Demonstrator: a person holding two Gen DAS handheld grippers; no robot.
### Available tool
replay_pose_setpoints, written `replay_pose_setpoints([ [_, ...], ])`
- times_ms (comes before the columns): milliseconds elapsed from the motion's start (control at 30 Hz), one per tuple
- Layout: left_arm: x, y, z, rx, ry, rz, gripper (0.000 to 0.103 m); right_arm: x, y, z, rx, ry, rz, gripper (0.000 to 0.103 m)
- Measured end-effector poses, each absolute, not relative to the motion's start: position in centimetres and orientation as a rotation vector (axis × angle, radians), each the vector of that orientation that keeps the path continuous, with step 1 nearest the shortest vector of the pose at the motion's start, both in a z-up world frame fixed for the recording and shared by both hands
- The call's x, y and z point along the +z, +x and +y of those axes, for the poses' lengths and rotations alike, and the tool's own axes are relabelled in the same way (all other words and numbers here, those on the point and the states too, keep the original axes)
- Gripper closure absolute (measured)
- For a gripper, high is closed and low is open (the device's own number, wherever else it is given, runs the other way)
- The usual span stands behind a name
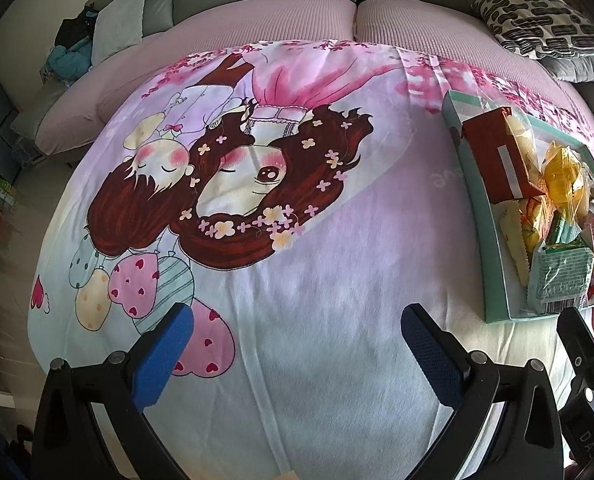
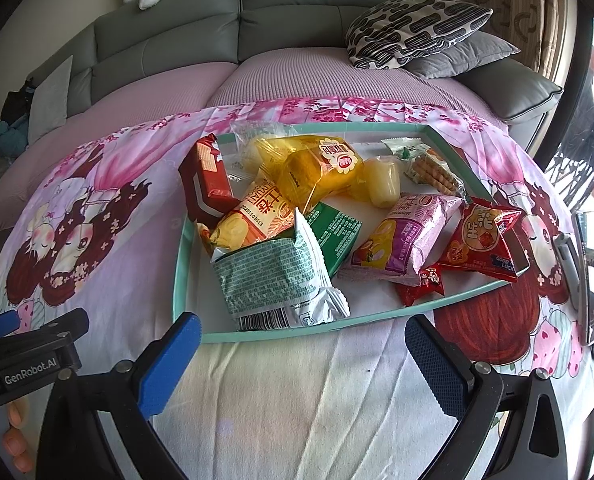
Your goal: Organize snacks
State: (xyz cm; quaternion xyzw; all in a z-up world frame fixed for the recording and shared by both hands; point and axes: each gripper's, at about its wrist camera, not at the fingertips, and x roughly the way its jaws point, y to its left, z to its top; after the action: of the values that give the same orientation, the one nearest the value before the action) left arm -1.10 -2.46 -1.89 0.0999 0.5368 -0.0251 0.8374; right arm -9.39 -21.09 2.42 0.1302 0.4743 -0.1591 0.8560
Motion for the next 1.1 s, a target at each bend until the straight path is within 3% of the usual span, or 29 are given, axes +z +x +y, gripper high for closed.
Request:
replay_pose_setpoints([
  [1100,-2.15,-1.08,-2.23,-0.047,0.207,1.144,0.000,2.46,-9.49,-21.10,-0.333,0.274,0.997,0.000],
])
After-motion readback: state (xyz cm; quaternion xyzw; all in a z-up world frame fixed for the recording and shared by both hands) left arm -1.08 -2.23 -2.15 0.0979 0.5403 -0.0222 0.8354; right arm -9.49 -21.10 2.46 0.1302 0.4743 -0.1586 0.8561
